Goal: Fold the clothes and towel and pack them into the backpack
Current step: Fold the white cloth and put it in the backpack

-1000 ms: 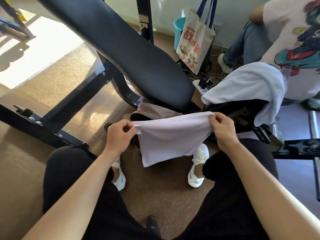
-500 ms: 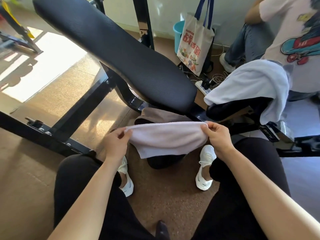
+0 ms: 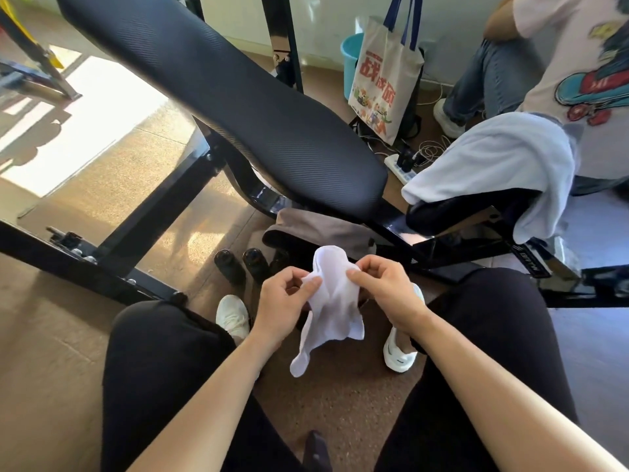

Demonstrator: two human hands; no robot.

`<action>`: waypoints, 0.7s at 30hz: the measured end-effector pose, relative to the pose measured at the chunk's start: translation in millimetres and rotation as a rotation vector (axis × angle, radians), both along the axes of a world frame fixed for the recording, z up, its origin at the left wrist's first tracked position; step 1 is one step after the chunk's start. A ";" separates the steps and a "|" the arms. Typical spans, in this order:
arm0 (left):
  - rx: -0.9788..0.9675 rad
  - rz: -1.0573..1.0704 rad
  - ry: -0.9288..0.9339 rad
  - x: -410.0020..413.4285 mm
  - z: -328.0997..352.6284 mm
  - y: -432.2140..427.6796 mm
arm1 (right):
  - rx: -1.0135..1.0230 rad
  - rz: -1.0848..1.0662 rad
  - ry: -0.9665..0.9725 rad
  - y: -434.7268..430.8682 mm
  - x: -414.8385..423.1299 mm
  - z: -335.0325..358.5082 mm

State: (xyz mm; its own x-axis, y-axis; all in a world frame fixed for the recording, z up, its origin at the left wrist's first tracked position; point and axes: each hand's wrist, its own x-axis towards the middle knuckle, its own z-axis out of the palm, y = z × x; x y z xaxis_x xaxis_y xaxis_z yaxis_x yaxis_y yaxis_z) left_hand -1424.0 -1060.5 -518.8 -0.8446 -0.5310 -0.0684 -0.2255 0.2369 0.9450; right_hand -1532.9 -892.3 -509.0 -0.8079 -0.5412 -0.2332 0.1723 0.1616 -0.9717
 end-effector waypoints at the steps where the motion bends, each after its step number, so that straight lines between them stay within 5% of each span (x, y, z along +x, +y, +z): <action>1: 0.005 -0.024 0.011 -0.9 -1.8 2.7 | -0.002 0.062 0.008 -1.3 3.3 0.5; 9: 0.061 -0.085 0.065 -3.6 -2.0 7.1 | -0.120 0.210 -0.111 -5.5 8.3 3.7; 17: 0.076 -0.219 0.107 -3.4 -7.4 2.5 | 0.200 0.257 0.677 -6.8 9.0 3.5; 21: 0.090 -0.255 0.130 -3.0 -3.9 1.4 | 0.222 0.378 0.555 -2.6 6.5 -0.7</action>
State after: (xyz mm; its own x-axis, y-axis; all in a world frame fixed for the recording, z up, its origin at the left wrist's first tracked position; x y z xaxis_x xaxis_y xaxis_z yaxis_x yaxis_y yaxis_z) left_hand -1426.9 -1059.1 -522.7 -0.9546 -0.2977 0.0121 -0.0450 0.1841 0.9819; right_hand -1526.4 -894.9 -509.7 -0.6053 -0.7957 0.0212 -0.4464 0.3173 -0.8367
